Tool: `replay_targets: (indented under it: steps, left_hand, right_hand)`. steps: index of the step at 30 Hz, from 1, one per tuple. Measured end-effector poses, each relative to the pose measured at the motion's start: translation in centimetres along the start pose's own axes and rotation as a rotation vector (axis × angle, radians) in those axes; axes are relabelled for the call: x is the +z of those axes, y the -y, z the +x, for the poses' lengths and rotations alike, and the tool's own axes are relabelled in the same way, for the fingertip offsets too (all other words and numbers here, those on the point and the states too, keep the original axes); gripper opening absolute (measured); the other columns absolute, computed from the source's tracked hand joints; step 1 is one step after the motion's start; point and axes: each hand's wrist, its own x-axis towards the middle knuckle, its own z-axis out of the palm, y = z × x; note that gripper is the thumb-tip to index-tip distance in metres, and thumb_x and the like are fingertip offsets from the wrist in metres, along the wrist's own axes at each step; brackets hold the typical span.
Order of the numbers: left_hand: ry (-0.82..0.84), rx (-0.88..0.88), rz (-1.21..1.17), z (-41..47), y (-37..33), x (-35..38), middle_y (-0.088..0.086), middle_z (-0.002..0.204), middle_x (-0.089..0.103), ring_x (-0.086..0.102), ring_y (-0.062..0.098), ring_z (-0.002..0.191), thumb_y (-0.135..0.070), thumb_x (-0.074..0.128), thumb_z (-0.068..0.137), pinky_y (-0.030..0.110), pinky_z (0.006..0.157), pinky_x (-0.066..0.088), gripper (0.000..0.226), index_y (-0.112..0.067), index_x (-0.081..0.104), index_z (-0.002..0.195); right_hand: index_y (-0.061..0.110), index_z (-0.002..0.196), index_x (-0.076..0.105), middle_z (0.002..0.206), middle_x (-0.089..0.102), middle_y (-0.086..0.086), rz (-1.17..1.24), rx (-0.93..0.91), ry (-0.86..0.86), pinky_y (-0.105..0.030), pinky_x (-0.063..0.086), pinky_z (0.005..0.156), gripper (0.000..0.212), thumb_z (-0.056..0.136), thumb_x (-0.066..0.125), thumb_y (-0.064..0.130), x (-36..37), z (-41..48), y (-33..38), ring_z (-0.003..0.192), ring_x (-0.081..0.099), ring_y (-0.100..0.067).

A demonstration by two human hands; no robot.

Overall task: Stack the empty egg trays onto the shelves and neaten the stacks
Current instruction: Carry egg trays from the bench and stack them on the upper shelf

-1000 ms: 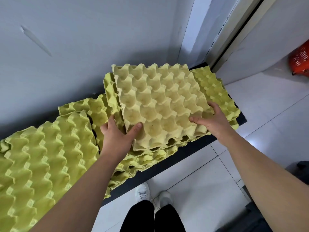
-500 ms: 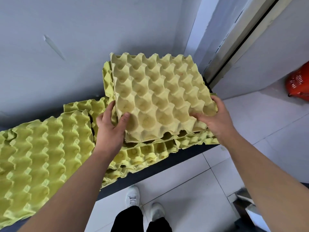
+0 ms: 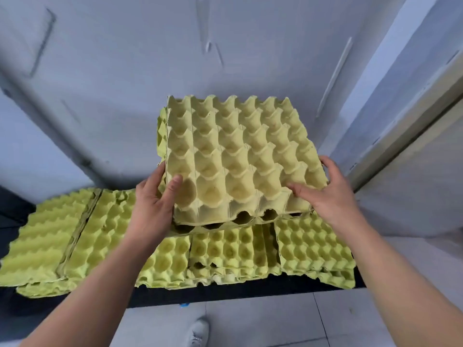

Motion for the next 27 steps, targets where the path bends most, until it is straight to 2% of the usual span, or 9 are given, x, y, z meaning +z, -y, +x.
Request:
replay_targets:
  steps: [3,7,10,15,20,27]
  left_hand:
    - [-0.091,0.018,-0.058,-2.0,-2.3,-4.6,-0.004,0.135,0.05,0.055,0.016,0.119,-0.085,0.049,0.068,0.048,0.101,0.043,0.068,-0.06,0.04,0.131]
    - [-0.217,0.049,-0.1,-5.1,-5.2,-10.6,-0.005,0.135,0.051,0.054,0.015,0.121,-0.087,0.047,0.067,0.047,0.103,0.042,0.071,-0.059,0.039,0.131]
    - [-0.293,0.11,-0.128,-7.5,-7.7,-15.1,-0.007,0.133,0.053,0.056,0.012,0.119,-0.085,0.047,0.069,0.045,0.102,0.044,0.07,-0.056,0.042,0.132]
    - [-0.426,0.224,-0.103,-11.4,-11.3,-23.1,-0.014,0.126,0.062,0.059,0.007,0.115,-0.072,0.048,0.082,0.043,0.1,0.046,0.064,-0.04,0.045,0.138]
    - [-0.562,0.274,-0.109,-15.7,-13.9,-31.6,-0.016,0.118,0.066,0.064,0.005,0.105,-0.047,0.045,0.096,0.039,0.095,0.05,0.04,-0.036,0.05,0.134]
    - [-0.67,0.265,-0.179,-20.9,-12.9,-45.5,-0.016,0.116,0.067,0.065,0.007,0.104,-0.05,0.049,0.094,0.038,0.094,0.051,0.039,-0.038,0.053,0.131]
  right_hand:
    - [0.042,0.125,0.046,0.112,0.056,0.029,-0.012,-0.099,0.062,-0.028,0.047,0.086,0.076,0.058,0.083,0.05,1.4,-1.0,5.1,0.107,0.058,-0.006]
    - [0.044,0.119,0.05,0.112,0.061,0.023,0.005,-0.216,0.122,-0.036,0.052,0.089,0.066,0.062,0.084,0.043,3.6,-2.5,11.5,0.101,0.063,-0.007]
    - [0.039,0.117,0.052,0.109,0.065,0.017,0.045,-0.296,0.173,-0.031,0.054,0.08,0.06,0.066,0.084,0.034,5.7,-3.7,16.1,0.095,0.066,-0.007]
    - [0.037,0.112,0.054,0.102,0.067,0.016,0.098,-0.43,0.236,-0.035,0.055,0.083,0.057,0.065,0.085,0.03,10.3,-6.2,23.8,0.089,0.067,-0.008]
    - [0.032,0.111,0.059,0.101,0.068,0.014,0.152,-0.532,0.322,-0.037,0.057,0.082,0.054,0.064,0.086,0.032,16.3,-10.1,31.0,0.089,0.068,-0.009]
    - [0.03,0.111,0.059,0.102,0.068,0.012,0.182,-0.595,0.418,-0.042,0.058,0.08,0.055,0.063,0.086,0.036,26.7,-17.8,39.2,0.089,0.068,-0.013]
